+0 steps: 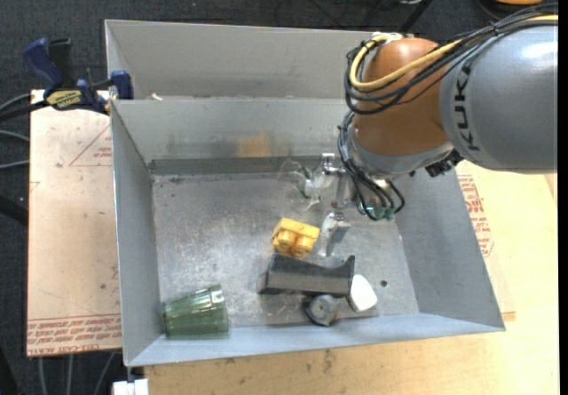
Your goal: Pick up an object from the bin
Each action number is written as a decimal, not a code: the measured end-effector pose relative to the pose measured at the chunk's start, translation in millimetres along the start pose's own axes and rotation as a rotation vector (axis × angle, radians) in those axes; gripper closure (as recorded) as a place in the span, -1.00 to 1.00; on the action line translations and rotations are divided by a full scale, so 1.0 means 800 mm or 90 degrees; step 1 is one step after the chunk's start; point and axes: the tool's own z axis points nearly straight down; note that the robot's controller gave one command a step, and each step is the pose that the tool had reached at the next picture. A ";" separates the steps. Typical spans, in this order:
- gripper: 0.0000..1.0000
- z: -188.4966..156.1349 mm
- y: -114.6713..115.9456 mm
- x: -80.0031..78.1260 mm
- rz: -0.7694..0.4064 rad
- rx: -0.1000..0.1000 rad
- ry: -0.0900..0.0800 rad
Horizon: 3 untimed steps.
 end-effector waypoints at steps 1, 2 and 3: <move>-1.00 -0.005 0.000 -0.002 0.000 0.000 -0.005; -1.00 0.074 0.010 0.037 -0.030 0.002 -0.007; -1.00 0.064 0.009 0.032 -0.032 0.001 -0.013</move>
Offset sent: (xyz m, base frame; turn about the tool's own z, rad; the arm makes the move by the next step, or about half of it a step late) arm -0.0509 0.0137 -0.1000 -0.0737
